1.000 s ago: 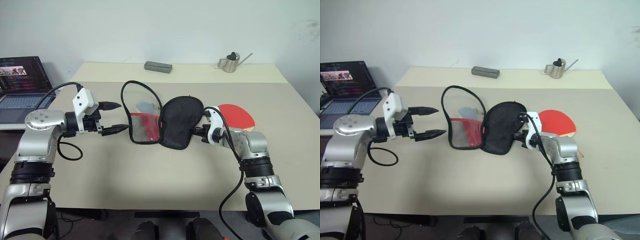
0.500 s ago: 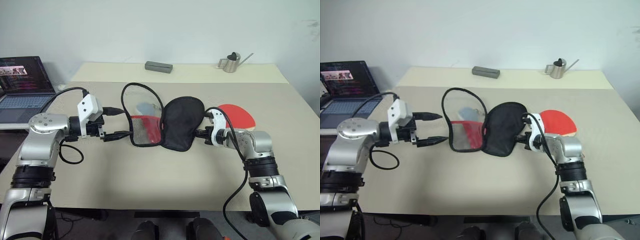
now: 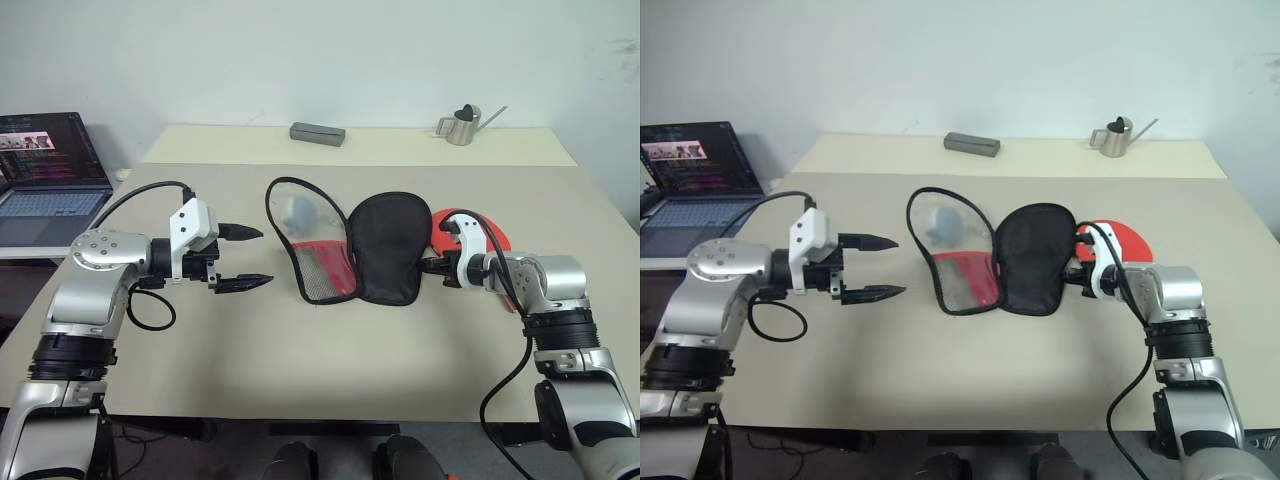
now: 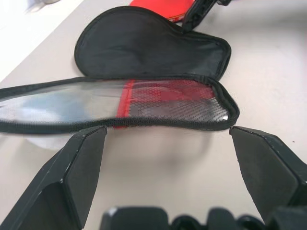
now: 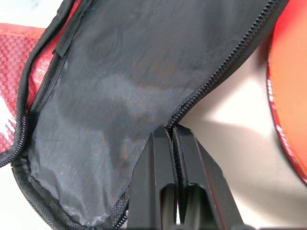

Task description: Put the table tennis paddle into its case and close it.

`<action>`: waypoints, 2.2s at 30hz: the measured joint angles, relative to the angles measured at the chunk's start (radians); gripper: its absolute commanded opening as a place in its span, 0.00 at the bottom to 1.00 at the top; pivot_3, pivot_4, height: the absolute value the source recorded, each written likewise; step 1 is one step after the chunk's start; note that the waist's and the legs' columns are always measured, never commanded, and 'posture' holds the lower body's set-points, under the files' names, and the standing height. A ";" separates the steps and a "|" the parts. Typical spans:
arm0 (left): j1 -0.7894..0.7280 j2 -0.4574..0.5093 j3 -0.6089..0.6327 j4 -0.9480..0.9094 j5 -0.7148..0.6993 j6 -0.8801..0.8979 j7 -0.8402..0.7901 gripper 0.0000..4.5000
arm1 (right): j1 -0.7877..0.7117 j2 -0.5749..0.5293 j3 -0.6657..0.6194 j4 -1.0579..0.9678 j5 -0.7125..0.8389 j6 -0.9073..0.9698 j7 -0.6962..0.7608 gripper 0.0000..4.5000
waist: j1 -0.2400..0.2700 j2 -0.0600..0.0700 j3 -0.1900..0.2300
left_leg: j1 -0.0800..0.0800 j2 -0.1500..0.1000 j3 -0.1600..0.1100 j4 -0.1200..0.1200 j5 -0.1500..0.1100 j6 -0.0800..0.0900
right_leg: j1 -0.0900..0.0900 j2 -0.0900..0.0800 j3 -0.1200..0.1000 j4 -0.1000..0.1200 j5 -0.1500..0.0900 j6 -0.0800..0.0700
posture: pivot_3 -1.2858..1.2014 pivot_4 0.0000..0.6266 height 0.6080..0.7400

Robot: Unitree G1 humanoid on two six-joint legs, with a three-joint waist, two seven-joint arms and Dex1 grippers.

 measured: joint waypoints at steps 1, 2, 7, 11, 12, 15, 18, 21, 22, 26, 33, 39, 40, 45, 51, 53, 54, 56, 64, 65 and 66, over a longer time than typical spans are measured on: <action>-0.001 -0.001 -0.001 0.000 0.000 0.000 0.000 1.00 | 0.001 -0.006 0.007 0.000 0.000 0.000 0.007 0.01 | 0.000 0.000 0.000 | 0.000 0.000 0.000 0.000 0.000 0.000 | 0.000 0.000 0.000 0.000 0.000 0.000 | 0.52 0.24 1.00; -0.002 -0.001 -0.001 0.000 0.000 0.001 0.000 1.00 | 0.001 -0.012 0.013 0.000 0.000 -0.001 0.013 0.01 | 0.000 0.000 0.000 | 0.000 0.000 0.000 0.000 0.000 0.000 | 0.000 0.000 0.000 0.000 0.000 0.000 | 0.52 0.24 1.00; -0.015 -0.004 -0.001 0.000 0.000 0.002 0.000 1.00 | 0.002 -0.024 0.035 -0.001 -0.006 -0.015 0.032 0.05 | 0.000 0.000 0.000 | 0.000 0.000 0.000 0.000 0.000 0.000 | 0.000 0.000 0.000 0.000 0.000 0.000 | 0.52 0.24 1.00; -0.015 -0.008 -0.001 0.000 0.000 0.007 0.000 1.00 | 0.004 -0.024 0.038 0.004 -0.032 -0.035 0.022 0.28 | 0.000 0.000 0.000 | 0.000 0.000 0.000 0.000 0.000 0.000 | 0.000 0.000 0.000 0.000 0.000 0.000 | 0.52 0.24 1.00; -0.015 -0.008 -0.001 0.000 0.000 0.010 0.000 1.00 | 0.004 -0.024 0.038 0.008 -0.040 -0.043 0.017 0.35 | 0.000 0.000 0.000 | 0.000 0.000 0.000 0.000 0.000 0.000 | 0.000 0.000 0.000 0.000 0.000 0.000 | 0.52 0.24 1.00; -0.015 -0.008 -0.001 0.000 0.000 0.015 0.000 1.00 | 0.004 -0.025 0.038 0.010 -0.047 -0.063 0.006 0.57 | 0.000 0.000 0.000 | 0.000 0.000 0.000 0.000 0.000 0.000 | 0.000 0.000 0.000 0.000 0.000 0.000 | 0.52 0.24 1.00; -0.015 -0.009 -0.001 -0.001 0.000 0.016 0.000 1.00 | 0.004 -0.032 0.037 0.015 -0.058 -0.080 -0.006 0.57 | 0.000 0.000 0.000 | 0.000 0.000 0.000 0.000 0.000 0.000 | 0.000 0.000 0.000 0.000 0.000 0.000 | 0.52 0.24 1.00; -0.015 -0.009 -0.001 -0.001 0.000 0.016 0.000 1.00 | 0.004 -0.049 0.032 0.016 -0.062 -0.088 -0.013 0.57 | 0.001 0.000 0.000 | 0.000 0.000 0.000 0.000 0.000 0.000 | 0.000 0.000 0.000 0.000 0.000 0.000 | 0.52 0.24 1.00; -0.015 -0.009 -0.001 0.000 0.000 0.016 0.000 1.00 | 0.004 -0.062 0.026 0.016 -0.064 -0.096 -0.015 0.57 | 0.003 0.000 0.000 | 0.000 0.000 0.000 0.000 0.000 0.000 | 0.000 0.000 0.000 0.000 0.000 0.000 | 0.52 0.24 1.00; -0.015 -0.009 -0.001 0.000 0.001 0.015 0.000 1.00 | -0.004 -0.108 -0.020 0.016 -0.076 -0.123 -0.015 0.57 | 0.003 0.000 0.000 | 0.000 0.000 0.000 0.000 0.000 0.000 | 0.000 0.000 0.000 0.000 0.000 0.000 | 0.52 0.24 1.00; -0.021 -0.011 -0.002 0.007 0.005 0.011 -0.001 1.00 | -0.020 -0.166 -0.036 -0.029 -0.074 -0.146 0.030 0.57 | 0.001 0.000 0.000 | -0.001 0.000 0.000 0.000 0.000 0.000 | 0.000 0.000 0.000 0.000 0.000 0.000 | 0.52 0.24 1.00; -0.031 -0.017 -0.003 0.012 0.008 0.007 -0.001 1.00 | -0.020 -0.170 -0.037 -0.135 -0.029 -0.110 0.071 0.66 | 0.001 0.000 0.000 | 0.000 0.000 0.000 0.000 0.000 0.000 | 0.000 0.000 0.000 0.000 0.000 0.000 | 0.52 0.24 1.00; -0.031 -0.017 -0.003 0.012 0.008 0.005 -0.001 1.00 | -0.018 -0.170 -0.037 -0.146 -0.022 -0.107 0.073 0.70 | 0.001 0.000 0.000 | 0.000 0.000 0.000 0.000 0.000 0.000 | 0.000 0.000 0.000 0.000 0.000 0.000 | 0.52 0.24 1.00; -0.031 -0.017 -0.003 0.012 0.008 0.002 -0.001 1.00 | -0.013 -0.170 -0.037 -0.171 0.003 -0.098 0.081 0.99 | 0.001 0.000 0.000 | 0.000 0.000 0.000 0.000 0.000 0.000 | 0.000 0.000 0.000 0.000 0.000 0.000 | 0.52 0.24 1.00; -0.031 -0.017 -0.002 0.012 0.007 0.002 0.000 1.00 | 0.001 -0.227 -0.037 -0.179 0.003 -0.103 0.122 0.99 | 0.001 0.000 0.000 | -0.001 0.000 0.000 0.000 0.000 0.000 | 0.000 0.000 0.000 -0.001 0.000 0.000 | 0.52 0.24 1.00; -0.033 -0.017 -0.001 0.013 0.004 0.005 0.002 1.00 | 0.018 -0.256 -0.052 -0.180 0.004 -0.108 0.139 0.99 | 0.002 0.000 0.000 | -0.001 0.000 0.000 0.000 0.000 0.000 | 0.000 0.000 0.000 -0.001 0.000 0.000 | 0.52 0.24 1.00; -0.034 -0.017 0.001 0.013 0.003 0.007 0.002 1.00 | 0.026 -0.268 -0.064 -0.180 0.004 -0.109 0.143 0.99 | 0.002 0.000 0.000 | -0.001 0.000 0.000 0.000 0.000 0.000 | 0.000 0.000 0.000 -0.001 0.000 0.000 | 0.52 0.24 1.00; -0.043 -0.018 0.003 0.017 0.001 0.016 0.005 1.00 | 0.049 -0.295 -0.097 -0.178 0.009 -0.116 0.157 0.99 | 0.002 0.000 0.000 | -0.001 0.000 0.000 0.000 0.000 0.000 | 0.000 0.000 0.000 -0.001 0.000 0.000 | 0.52 0.24 1.00; -0.066 -0.028 0.009 0.047 -0.001 0.019 0.018 1.00 | 0.155 -0.361 -0.227 -0.118 0.041 -0.156 0.190 0.99 | 0.001 0.000 0.000 | 0.000 0.000 0.001 0.000 0.000 0.000 | 0.001 0.000 0.000 0.000 0.000 0.000 | 0.52 0.24 1.00; -0.069 -0.030 0.009 0.049 -0.001 0.018 0.018 1.00 | 0.167 -0.367 -0.231 -0.102 0.040 -0.161 0.190 0.99 | 0.001 0.000 0.000 | 0.000 0.000 0.001 0.000 0.000 0.000 | 0.001 0.000 0.001 0.000 0.000 0.000 | 0.52 0.24 1.00; -0.072 -0.030 0.009 0.052 -0.001 0.018 0.018 1.00 | 0.174 -0.371 -0.232 -0.086 0.040 -0.165 0.191 0.99 | 0.001 0.000 0.000 | 0.000 0.000 0.001 0.000 0.000 0.000 | 0.001 0.000 0.001 0.000 0.000 0.000 | 0.52 0.24 1.00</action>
